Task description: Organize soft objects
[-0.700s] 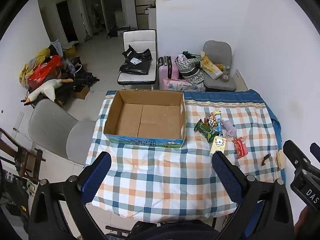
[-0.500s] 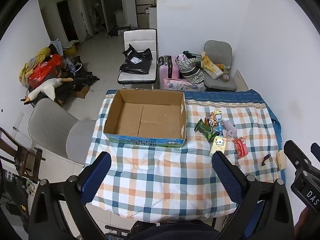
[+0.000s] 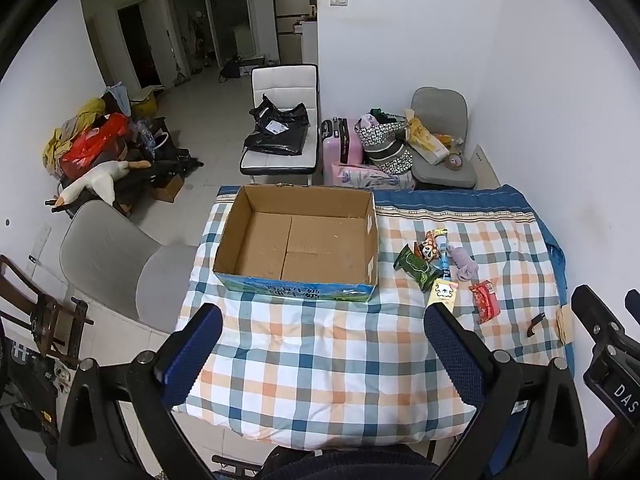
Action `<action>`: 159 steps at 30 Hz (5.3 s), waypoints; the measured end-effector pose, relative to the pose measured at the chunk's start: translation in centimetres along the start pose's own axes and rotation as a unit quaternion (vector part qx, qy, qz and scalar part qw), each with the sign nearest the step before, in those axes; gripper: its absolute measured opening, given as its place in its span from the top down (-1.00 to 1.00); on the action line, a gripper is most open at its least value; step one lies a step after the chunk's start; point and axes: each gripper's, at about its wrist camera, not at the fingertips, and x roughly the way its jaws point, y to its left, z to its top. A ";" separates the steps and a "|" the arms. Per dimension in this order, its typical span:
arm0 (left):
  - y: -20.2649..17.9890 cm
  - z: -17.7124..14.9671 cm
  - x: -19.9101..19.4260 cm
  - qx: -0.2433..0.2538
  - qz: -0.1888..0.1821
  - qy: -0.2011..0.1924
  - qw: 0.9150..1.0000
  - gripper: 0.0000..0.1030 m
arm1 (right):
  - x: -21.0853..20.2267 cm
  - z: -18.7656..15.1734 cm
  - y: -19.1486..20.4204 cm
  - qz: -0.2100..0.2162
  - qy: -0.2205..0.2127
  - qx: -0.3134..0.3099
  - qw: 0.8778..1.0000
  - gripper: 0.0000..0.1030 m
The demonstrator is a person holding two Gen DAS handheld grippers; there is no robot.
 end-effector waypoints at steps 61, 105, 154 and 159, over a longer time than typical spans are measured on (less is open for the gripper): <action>-0.3 0.6 -0.3 0.017 0.012 -0.010 1.000 -1.00 | -0.1 -0.7 -0.1 0.003 0.003 -0.004 1.000 -1.00; -22.3 -0.1 34.2 0.131 -0.117 0.260 0.949 -1.00 | 37.2 -4.9 -18.5 -0.006 0.275 0.096 0.957 -1.00; -16.0 -1.8 32.0 0.066 -0.151 0.225 0.960 -0.16 | 44.1 -8.8 -6.1 0.093 0.338 0.054 0.935 0.02; -9.7 3.4 28.5 0.029 -0.137 0.171 0.975 -0.16 | 37.5 -4.6 -3.1 0.145 0.301 0.021 0.942 0.02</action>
